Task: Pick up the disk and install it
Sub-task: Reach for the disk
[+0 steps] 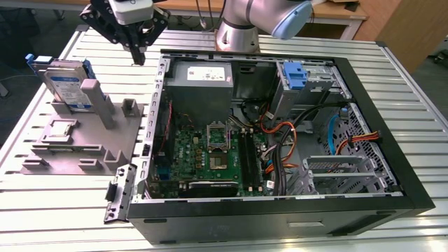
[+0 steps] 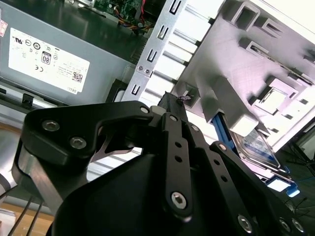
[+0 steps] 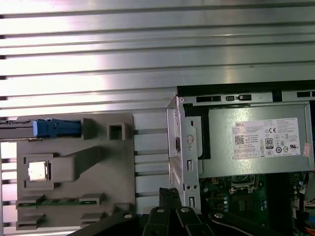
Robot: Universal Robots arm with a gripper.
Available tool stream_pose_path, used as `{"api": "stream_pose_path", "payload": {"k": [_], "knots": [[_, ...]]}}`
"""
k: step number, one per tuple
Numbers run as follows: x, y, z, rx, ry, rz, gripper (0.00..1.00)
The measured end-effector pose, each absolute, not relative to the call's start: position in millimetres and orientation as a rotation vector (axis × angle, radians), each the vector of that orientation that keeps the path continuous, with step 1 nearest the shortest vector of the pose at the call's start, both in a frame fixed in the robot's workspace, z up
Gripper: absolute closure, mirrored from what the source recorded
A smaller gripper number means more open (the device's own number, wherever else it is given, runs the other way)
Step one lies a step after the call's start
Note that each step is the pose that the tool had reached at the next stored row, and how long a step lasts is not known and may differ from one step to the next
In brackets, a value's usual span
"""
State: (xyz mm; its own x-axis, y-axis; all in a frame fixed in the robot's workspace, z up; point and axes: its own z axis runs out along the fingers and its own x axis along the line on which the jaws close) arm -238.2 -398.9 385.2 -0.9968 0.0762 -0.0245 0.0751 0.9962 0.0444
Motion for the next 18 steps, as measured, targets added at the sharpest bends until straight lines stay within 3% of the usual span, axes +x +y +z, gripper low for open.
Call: {"api": "stream_pose_path", "payload": {"k": [18], "knots": [[-249, -399, 385, 0.118, 3.113, 0.068, 0.9]]}}
